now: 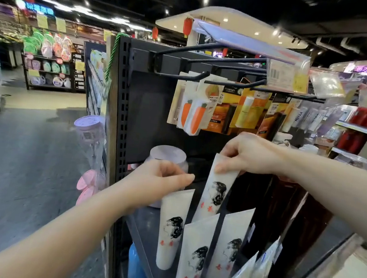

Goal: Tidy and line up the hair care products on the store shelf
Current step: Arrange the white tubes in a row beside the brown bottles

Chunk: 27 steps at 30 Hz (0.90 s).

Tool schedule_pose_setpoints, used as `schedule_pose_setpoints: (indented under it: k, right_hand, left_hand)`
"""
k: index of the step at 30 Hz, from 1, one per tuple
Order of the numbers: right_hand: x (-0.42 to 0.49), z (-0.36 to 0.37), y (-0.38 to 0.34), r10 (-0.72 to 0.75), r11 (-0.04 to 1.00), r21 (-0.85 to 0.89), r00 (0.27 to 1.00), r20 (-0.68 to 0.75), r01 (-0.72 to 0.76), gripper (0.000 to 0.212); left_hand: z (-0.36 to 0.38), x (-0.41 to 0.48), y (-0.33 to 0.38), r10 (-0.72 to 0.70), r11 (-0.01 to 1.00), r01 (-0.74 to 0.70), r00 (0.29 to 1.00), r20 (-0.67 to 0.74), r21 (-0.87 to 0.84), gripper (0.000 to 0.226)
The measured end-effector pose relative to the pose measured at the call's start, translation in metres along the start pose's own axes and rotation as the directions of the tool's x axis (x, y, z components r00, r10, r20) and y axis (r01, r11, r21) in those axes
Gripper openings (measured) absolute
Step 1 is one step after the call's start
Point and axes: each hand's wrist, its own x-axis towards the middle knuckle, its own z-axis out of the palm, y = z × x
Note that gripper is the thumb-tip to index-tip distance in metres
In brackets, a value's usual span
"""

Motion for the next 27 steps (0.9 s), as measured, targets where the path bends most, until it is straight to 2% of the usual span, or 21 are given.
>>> schedule_pose_setpoints:
  k: [5, 7, 12, 18, 27]
  right_hand:
    - [-0.006, 0.011, -0.01, -0.092, 0.986, -0.128, 0.986, 0.137, 0.11, 0.013]
    - [-0.007, 0.017, -0.011, -0.093, 0.984, -0.131, 0.975, 0.201, 0.121, 0.014]
    - [-0.01, 0.023, -0.013, -0.056, 0.987, -0.122, 0.944, 0.326, 0.101, 0.019]
    - [-0.011, 0.024, -0.012, -0.021, 0.992, -0.113, 0.943, 0.331, 0.061, 0.014]
    - [-0.009, 0.02, -0.01, 0.001, 0.982, -0.178, 0.934, 0.357, 0.067, 0.007]
  left_hand:
    - [0.0, -0.017, 0.001, 0.031, 0.997, -0.031, 1.0, -0.003, 0.075, 0.022]
    - [0.002, -0.02, -0.001, 0.034, 0.997, -0.034, 0.999, -0.007, 0.068, 0.019]
    - [0.01, -0.022, -0.008, 0.084, 0.986, -0.072, 0.993, -0.077, 0.151, 0.027]
    - [0.02, -0.026, -0.007, 0.073, 0.988, -0.054, 0.989, -0.131, 0.143, 0.026]
    - [0.025, -0.027, -0.002, 0.069, 0.989, -0.055, 0.993, -0.1, 0.135, 0.025]
